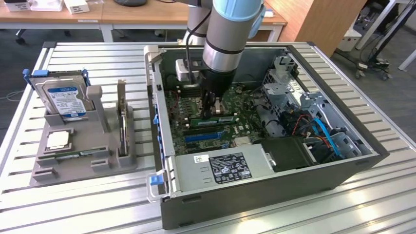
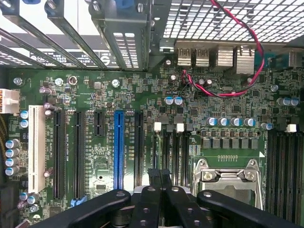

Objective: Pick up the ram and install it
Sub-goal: 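Press down the ram until it locks into place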

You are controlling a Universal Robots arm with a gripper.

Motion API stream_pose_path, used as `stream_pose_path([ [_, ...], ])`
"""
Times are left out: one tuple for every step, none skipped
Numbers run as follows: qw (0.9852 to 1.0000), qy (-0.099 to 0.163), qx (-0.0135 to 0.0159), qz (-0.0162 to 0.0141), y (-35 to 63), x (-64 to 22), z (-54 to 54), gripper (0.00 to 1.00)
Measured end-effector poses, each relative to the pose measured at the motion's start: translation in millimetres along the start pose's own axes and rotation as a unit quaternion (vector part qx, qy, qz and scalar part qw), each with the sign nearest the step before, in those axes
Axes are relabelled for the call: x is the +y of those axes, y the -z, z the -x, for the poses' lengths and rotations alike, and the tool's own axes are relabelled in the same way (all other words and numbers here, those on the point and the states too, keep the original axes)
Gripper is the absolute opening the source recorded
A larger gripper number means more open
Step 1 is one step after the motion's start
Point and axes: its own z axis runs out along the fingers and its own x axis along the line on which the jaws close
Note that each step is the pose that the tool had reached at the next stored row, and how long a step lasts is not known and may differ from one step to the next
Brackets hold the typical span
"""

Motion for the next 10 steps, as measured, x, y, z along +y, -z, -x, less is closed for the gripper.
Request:
stream_pose_path([
  [1.0, 0.0, 0.0, 0.0, 0.0, 0.0, 0.0, 0.1],
  [1.0, 0.0, 0.0, 0.0, 0.0, 0.0, 0.0, 0.1],
  [1.0, 0.0, 0.0, 0.0, -0.3, 0.0, 0.0, 0.1],
  [1.0, 0.0, -0.0002, -0.0001, -1.0, -0.1, 0.1, 0.1],
  [1.0, 0.0, -0.0001, -0.0001, -1.7, -0.1, 0.0, 0.1],
  [1.0, 0.0, 0.0, 0.0, -1.7, -0.1, 0.0, 0.1],
  [1.0, 0.0, 0.0, 0.0, -1.7, -0.1, 0.0, 0.1],
  [1.0, 0.0, 0.0, 0.0, -1.7, -0.1, 0.0, 0.1],
  [1.0, 0.0, 0.0, 0.0, -1.7, -0.1, 0.0, 0.1],
  [1.0, 0.0, 0.0, 0.0, -1.7, -0.1, 0.0, 0.1],
])
